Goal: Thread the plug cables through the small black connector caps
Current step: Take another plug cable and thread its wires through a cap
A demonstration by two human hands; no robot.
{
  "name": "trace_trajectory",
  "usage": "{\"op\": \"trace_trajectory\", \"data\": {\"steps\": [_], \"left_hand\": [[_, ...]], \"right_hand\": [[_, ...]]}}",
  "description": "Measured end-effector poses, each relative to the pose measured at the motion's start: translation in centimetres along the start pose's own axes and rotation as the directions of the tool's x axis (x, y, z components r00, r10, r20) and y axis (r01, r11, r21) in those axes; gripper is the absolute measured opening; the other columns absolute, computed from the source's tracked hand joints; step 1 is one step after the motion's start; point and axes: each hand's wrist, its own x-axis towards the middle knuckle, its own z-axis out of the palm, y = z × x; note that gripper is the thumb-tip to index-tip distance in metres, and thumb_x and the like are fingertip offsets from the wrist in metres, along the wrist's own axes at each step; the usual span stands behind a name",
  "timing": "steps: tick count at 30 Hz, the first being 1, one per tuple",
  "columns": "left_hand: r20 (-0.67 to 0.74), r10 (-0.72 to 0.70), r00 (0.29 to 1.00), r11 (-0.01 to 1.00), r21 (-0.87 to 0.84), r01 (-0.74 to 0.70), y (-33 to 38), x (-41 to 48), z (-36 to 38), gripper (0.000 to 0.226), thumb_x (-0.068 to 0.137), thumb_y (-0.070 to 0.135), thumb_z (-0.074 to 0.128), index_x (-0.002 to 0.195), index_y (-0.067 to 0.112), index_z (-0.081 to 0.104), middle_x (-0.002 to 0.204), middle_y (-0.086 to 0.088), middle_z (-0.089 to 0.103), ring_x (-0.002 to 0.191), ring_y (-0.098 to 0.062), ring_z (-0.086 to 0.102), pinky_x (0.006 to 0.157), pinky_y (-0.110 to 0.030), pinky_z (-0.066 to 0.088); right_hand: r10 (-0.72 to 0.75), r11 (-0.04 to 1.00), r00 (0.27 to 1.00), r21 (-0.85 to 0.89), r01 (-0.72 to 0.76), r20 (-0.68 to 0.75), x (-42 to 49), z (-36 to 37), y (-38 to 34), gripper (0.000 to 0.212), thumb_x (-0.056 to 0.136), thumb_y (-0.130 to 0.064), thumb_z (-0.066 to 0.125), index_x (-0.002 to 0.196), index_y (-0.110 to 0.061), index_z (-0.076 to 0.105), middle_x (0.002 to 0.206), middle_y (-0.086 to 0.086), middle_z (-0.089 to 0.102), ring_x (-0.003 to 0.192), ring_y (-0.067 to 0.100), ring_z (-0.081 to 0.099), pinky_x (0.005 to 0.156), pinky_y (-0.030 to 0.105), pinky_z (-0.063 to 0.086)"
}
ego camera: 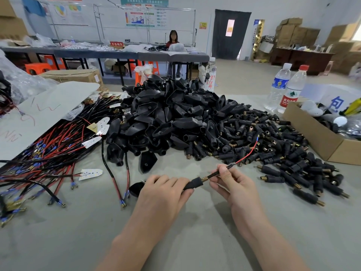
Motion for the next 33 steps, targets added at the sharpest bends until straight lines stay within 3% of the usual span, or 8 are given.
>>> {"op": "trace_trajectory", "data": {"steps": [6,10,14,17,20,24,28,33], "left_hand": [[-0.004,-0.026,1.0,0.999,-0.027,0.026,-1.1,-0.4,-0.6,0.012,0.092,0.031,0.067,0.088,0.021,0.072,0.071,0.013,0.067,0.065,-0.015,0.061,0.067,-0.034,0.052],[0.019,-0.019,1.0,1.0,-0.022,0.019,-1.1,-0.4,-0.7,0.012,0.09,0.031,0.067,0.09,0.021,0.073,0.072,0.012,0.067,0.066,-0.016,0.062,0.061,-0.035,0.052],[0.037,-0.026,0.999,0.999,-0.034,0.027,-1.0,-0.4,-0.6,0.014,0.094,0.033,0.065,0.095,0.022,0.074,0.075,0.011,0.067,0.069,-0.017,0.062,0.065,-0.036,0.053],[0.054,-0.018,0.998,0.998,-0.053,0.021,-0.3,-0.1,-0.5,0.029,0.095,0.041,0.051,0.097,0.023,0.074,0.078,0.011,0.068,0.072,-0.017,0.064,0.065,-0.034,0.052],[0.094,-0.046,0.995,0.984,-0.165,0.061,0.1,-0.1,-0.6,0.037,0.094,0.048,0.049,0.107,0.022,0.072,0.092,0.011,0.071,0.084,-0.014,0.066,0.075,-0.033,0.051],[0.181,-0.181,0.967,0.905,-0.354,0.235,-1.6,-0.6,-0.8,0.035,0.096,0.047,0.056,0.123,0.026,0.063,0.111,0.018,0.064,0.103,-0.006,0.06,0.092,-0.032,0.048],[0.269,-0.218,0.938,0.841,-0.436,0.321,-2.7,-1.0,-0.6,0.018,0.1,0.035,0.054,0.116,0.042,0.056,0.104,0.031,0.058,0.098,0.004,0.058,0.08,-0.019,0.047],[0.259,-0.28,0.924,0.81,-0.454,0.372,-3.1,-1.2,-0.1,0.014,0.1,0.026,0.055,0.106,0.038,0.059,0.09,0.015,0.068,0.083,-0.01,0.066,0.077,-0.037,0.055]], "right_hand": [[0.034,0.946,0.966,0.321,0.051,-0.255,1.9,-3.3,-2.2,0.014,0.098,-0.015,0.059,0.089,-0.009,0.068,0.074,-0.001,0.069,0.063,0.007,0.068,0.065,0.021,0.059],[0.062,0.922,0.939,0.379,0.075,-0.337,2.4,-5.1,-3.3,0.014,0.1,-0.02,0.057,0.098,-0.014,0.069,0.079,-0.004,0.069,0.063,0.004,0.068,0.063,0.019,0.058],[0.141,0.949,0.987,0.294,-0.113,-0.075,1.0,-3.0,-2.0,0.026,0.091,-0.036,0.064,0.103,-0.014,0.071,0.098,0.004,0.075,0.09,0.015,0.073,0.076,0.029,0.062],[0.239,0.968,0.948,0.025,-0.25,0.211,-1.1,0.1,0.5,0.025,0.091,-0.027,0.07,0.102,-0.005,0.073,0.109,0.016,0.074,0.102,0.022,0.072,0.086,0.033,0.06],[0.194,0.981,0.961,-0.052,-0.188,0.196,-1.5,1.6,1.3,0.021,0.09,-0.015,0.068,0.105,-0.002,0.069,0.103,0.019,0.075,0.091,0.021,0.073,0.077,0.025,0.059],[0.148,0.989,0.982,-0.003,-0.149,0.121,-0.7,0.6,0.9,0.026,0.088,-0.023,0.068,0.105,-0.003,0.07,0.098,0.014,0.076,0.086,0.019,0.073,0.073,0.022,0.058],[0.14,0.988,0.986,0.045,-0.145,0.094,-0.4,0.4,1.0,0.038,0.082,-0.033,0.068,0.106,-0.004,0.066,0.099,0.016,0.076,0.089,0.024,0.074,0.073,0.025,0.059],[0.152,0.984,0.975,0.071,-0.165,0.16,-0.4,0.2,1.3,0.029,0.085,-0.022,0.07,0.11,-0.008,0.063,0.099,0.015,0.071,0.094,0.026,0.073,0.078,0.03,0.06]]}}
